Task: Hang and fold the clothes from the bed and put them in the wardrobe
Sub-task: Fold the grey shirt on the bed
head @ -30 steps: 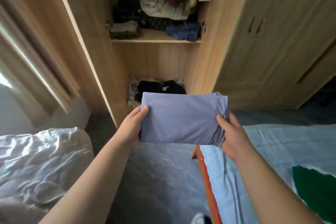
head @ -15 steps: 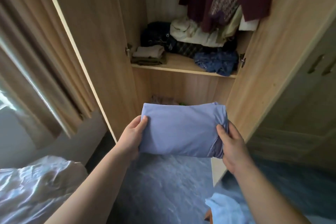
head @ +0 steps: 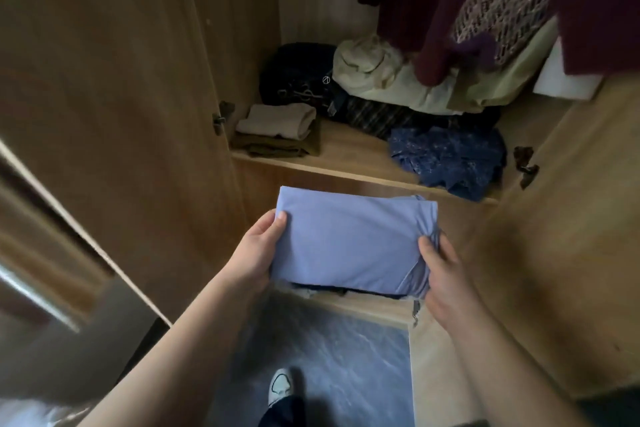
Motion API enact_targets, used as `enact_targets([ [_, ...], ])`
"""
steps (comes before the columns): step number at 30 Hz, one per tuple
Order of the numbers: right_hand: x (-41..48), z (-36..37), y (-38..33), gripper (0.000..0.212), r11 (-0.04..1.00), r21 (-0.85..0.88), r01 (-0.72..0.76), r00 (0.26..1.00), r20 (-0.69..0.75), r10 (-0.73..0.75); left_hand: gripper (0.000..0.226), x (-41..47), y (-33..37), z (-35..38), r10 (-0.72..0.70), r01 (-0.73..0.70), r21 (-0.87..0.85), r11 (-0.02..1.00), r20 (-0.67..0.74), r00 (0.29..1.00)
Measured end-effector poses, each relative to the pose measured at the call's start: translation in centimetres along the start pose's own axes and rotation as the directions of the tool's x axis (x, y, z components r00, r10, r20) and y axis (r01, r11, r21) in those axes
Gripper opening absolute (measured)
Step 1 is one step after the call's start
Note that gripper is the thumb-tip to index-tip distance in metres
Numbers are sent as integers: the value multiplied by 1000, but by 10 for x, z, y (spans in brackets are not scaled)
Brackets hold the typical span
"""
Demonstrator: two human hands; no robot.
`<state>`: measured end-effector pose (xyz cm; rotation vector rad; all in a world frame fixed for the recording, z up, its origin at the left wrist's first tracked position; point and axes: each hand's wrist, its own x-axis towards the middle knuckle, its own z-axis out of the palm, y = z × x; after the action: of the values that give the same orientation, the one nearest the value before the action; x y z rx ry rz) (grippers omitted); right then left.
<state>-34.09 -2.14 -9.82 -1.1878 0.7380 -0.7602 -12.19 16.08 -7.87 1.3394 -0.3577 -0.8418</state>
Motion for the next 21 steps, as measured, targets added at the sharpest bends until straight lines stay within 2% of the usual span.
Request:
enact_targets([
  [2, 41, 18, -1, 67, 1000, -30, 7, 999, -39, -8, 37, 51, 10, -6, -14, 14, 20, 1000, 30, 999],
  [4, 83, 33, -2, 81, 999, -41, 12, 996, -88, -15, 37, 100, 22, -12, -29, 28, 17, 999, 42, 999],
  [7, 138, 53, -2, 77, 999, -52, 6, 994, -107, -11, 41, 171, 40, -14, -39, 38, 5, 999, 115, 993],
  [10, 185, 62, -4, 79, 999, -46, 2, 985, -170, -10, 39, 228, 54, -4, -65, 63, 32, 998, 77, 995],
  [11, 199, 65, -6, 73, 998, -55, -7, 980, -197, -4, 38, 245, 55, 1, -74, 71, 47, 996, 68, 995],
  [14, 247, 59, -5, 31, 994, -108, -28, 969, -247, 0, 33, 288, 55, 17, -102, 98, 73, 992, 44, 994],
  [17, 295, 57, -4, 27, 980, -184, -69, 968, -249, 21, 34, 331, 52, 26, -108, 109, 116, 987, -10, 994],
  [19, 321, 55, -6, 31, 970, -227, -84, 973, -230, 30, 49, 360, 47, 29, -101, 105, 198, 975, -32, 994],
  [21, 345, 49, -4, 36, 948, -283, -143, 967, -245, 73, 75, 389, 36, 30, -127, 139, 313, 939, -61, 990],
])
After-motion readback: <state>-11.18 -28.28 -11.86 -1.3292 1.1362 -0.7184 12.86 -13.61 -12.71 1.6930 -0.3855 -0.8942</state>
